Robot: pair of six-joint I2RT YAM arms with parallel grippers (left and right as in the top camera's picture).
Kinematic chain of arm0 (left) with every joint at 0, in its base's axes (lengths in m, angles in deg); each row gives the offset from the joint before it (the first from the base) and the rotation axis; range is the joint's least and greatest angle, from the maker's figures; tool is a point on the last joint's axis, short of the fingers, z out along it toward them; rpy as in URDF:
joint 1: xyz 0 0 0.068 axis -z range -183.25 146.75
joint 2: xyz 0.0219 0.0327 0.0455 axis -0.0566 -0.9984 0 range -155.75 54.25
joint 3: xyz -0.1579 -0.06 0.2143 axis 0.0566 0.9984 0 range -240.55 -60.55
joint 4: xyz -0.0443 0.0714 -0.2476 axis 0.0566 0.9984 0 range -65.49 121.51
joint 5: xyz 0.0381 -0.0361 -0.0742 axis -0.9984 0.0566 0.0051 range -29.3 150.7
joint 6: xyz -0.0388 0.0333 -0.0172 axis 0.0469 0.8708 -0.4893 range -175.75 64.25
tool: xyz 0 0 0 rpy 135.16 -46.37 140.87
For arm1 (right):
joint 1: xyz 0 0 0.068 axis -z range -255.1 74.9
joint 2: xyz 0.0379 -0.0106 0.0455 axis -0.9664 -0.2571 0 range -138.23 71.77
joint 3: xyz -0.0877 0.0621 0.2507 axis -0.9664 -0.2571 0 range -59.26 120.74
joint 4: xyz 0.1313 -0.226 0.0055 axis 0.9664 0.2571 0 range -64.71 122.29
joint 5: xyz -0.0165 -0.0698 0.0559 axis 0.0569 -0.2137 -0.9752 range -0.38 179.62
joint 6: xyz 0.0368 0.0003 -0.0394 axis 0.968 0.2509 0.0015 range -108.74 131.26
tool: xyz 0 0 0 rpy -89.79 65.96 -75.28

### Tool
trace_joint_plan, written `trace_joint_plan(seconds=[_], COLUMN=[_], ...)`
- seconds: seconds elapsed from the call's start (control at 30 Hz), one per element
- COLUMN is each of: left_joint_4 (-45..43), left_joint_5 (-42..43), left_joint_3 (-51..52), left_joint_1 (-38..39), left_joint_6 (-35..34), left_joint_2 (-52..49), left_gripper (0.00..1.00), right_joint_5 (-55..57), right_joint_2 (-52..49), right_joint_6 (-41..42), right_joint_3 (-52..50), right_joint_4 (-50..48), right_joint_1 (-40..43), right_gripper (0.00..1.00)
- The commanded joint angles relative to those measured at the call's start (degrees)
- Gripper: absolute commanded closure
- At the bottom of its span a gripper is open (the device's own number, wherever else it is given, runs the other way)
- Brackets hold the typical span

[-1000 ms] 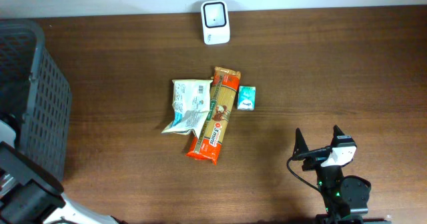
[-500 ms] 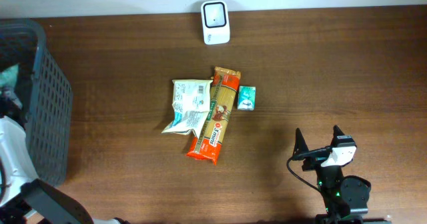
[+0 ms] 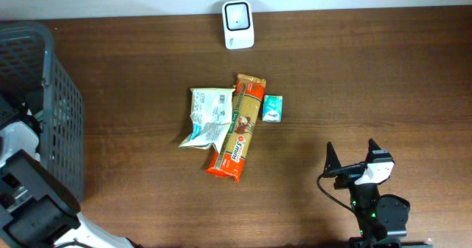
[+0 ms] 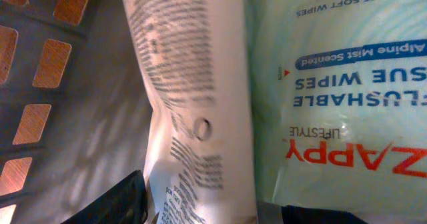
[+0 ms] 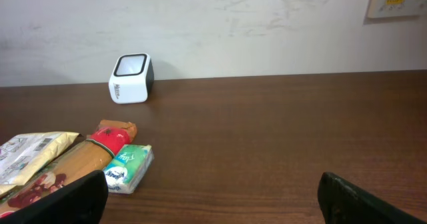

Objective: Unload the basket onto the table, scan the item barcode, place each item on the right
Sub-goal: 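Reach into the basket and grasp the white tube with the left gripper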

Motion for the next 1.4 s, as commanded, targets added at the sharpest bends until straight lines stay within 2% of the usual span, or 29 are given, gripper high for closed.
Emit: trace_joint_plan(seconds=[0.0, 0.07, 0.13, 0.23, 0.27, 0.4, 0.6, 0.73, 0.87, 1.1, 1.27, 1.37], left_joint_4=[-0.57, -0.22, 2.4, 5.03, 5.81, 7.08, 9.55, 9.75, 11.61, 14.73, 15.76, 17.59], left_joint_5=[0.28, 0.28, 0.28, 0.28, 0.26, 0.83, 8.87, 10.73, 13.31, 19.56, 19.17, 15.93], left_joint_3=[0.61, -0.66, -4.76, -9.66, -10.58, -10.49, -10.45, -10.45, -12.98, -16.15, -15.69, -15.41], left_joint_1=[0.24, 0.24, 0.24, 0.24, 0.22, -0.98, -3.17, -3.17, -3.15, -3.15, -3.17, -3.17], left_joint_6=[-0.35, -0.35, -3.91, -6.23, -7.02, -10.67, -10.67, -10.62, -10.36, -8.07, -5.14, -5.31], left_joint_2=[0.11, 0.22, 1.01, 2.21, 2.49, 1.7, -3.56, -7.61, -6.38, -0.2, -4.68, -7.72], left_gripper=[0.37, 0.36, 0.35, 0.39, 0.45, 0.47, 0.47, 0.39, 0.3, 0.29, 0.27, 0.32], right_joint_5=[0.52, 0.52, 0.52, 0.52, 0.5, 0.52, 0.52, 0.52, 0.5, 0.5, 0.52, 0.52], right_joint_2=[0.31, 0.31, 0.31, 0.31, 0.31, 0.31, 0.31, 0.31, 0.31, 0.31, 0.31, 0.31], right_joint_6=[0.0, 0.0, 0.0, 0.0, 0.0, 0.0, 0.0, 0.0, 0.0, 0.0, 0.0, 0.0], right_joint_3=[-0.48, -0.48, -0.48, -0.48, -0.48, -0.48, -0.48, -0.48, -0.48, -0.48, -0.48, -0.48], right_joint_4=[0.04, 0.04, 0.04, 0.04, 0.04, 0.04, 0.04, 0.04, 0.04, 0.04, 0.04, 0.04], right_joint_1=[0.37, 0.37, 0.37, 0.37, 0.37, 0.37, 0.37, 0.37, 0.37, 0.37, 0.37, 0.37], right_gripper=[0.02, 0.01, 0.02, 0.01, 0.01, 0.01, 0.01, 0.01, 0.01, 0.01, 0.01, 0.01])
